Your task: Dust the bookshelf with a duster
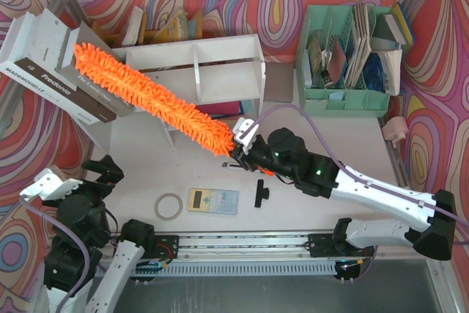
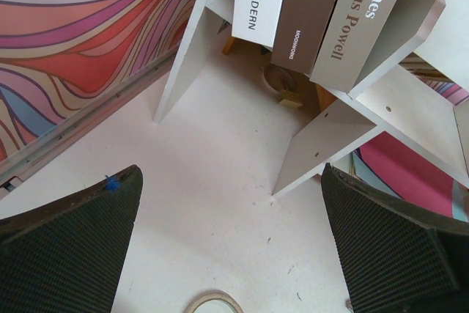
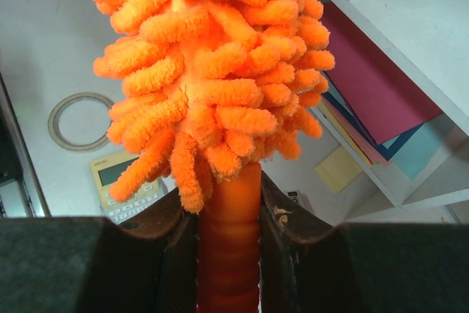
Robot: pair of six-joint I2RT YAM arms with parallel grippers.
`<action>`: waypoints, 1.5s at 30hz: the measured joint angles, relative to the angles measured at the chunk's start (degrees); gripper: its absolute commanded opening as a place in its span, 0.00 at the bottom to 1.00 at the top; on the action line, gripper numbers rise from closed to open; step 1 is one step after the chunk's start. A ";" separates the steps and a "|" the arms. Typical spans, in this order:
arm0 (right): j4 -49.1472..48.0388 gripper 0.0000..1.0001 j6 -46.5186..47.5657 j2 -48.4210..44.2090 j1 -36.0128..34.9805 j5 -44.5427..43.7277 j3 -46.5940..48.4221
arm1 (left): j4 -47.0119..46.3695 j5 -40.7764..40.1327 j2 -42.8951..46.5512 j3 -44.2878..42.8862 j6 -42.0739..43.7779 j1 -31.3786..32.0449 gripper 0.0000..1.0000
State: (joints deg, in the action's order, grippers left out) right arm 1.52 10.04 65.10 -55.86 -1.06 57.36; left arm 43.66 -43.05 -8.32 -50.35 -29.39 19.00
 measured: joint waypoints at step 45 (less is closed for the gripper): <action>-1.09 0.00 -2.86 10.10 0.02 -7.13 5.35 | 0.00 0.20 0.00 0.11 0.02 0.00 0.99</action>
State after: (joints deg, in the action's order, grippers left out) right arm 0.43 7.18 75.20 -55.83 -8.19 62.72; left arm 43.66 -42.85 -8.32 -50.24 -29.36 19.00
